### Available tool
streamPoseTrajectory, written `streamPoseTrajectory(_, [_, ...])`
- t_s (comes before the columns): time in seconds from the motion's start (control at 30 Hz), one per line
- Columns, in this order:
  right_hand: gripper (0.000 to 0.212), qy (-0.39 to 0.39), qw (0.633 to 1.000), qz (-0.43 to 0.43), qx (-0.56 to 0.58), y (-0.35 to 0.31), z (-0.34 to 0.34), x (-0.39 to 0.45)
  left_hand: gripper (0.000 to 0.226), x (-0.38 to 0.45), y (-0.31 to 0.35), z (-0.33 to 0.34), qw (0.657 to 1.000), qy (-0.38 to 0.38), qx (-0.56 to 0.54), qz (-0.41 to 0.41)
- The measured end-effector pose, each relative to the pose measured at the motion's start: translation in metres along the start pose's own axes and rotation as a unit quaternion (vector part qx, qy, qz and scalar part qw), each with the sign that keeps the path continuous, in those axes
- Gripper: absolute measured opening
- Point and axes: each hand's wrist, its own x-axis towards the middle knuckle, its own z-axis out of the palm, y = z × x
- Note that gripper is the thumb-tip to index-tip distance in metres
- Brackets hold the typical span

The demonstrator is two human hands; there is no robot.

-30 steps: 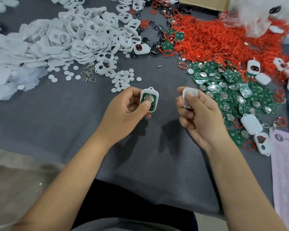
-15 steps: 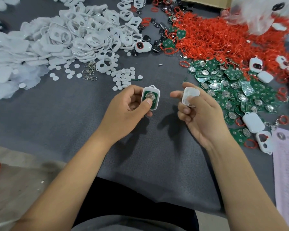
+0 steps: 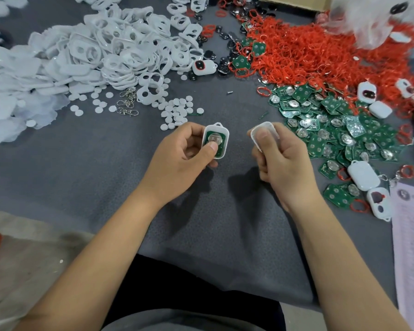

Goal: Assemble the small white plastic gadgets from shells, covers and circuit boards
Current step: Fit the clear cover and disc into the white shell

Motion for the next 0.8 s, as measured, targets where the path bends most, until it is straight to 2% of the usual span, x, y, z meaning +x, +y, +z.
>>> streamPoseTrajectory(0.1, [0.020,0.007,1.000,-0.007,-0.027,0.0001,0.0022,0.0005,0.012,0.0001,0.0005,0.0001,1.000,0.001,0.001,-0.001])
streamPoseTrajectory(0.27, [0.044,0.013,1.000,0.014,-0.004,-0.0027,0.0045,0.0001,0.013,0.0000,0.0000,-0.0001,1.000,0.001,0.000,0.002])
streamPoseTrajectory(0.43, [0.035,0.031,0.999,0.007,0.044,-0.0051,0.0007,-0.0010,0.012,0.0006,-0.0003,0.0003,1.000,0.003,-0.005,0.001])
streamPoseTrajectory(0.67, [0.042,0.043,0.998,-0.040,0.033,-0.0087,-0.0007,-0.0033,0.011,0.0007,-0.0004,0.0007,1.000,0.004,0.000,0.001])
streamPoseTrajectory(0.8, [0.023,0.055,0.997,-0.010,0.052,-0.0071,-0.0012,-0.0026,0.012,0.0006,-0.0002,0.0009,1.000,0.004,0.001,0.003])
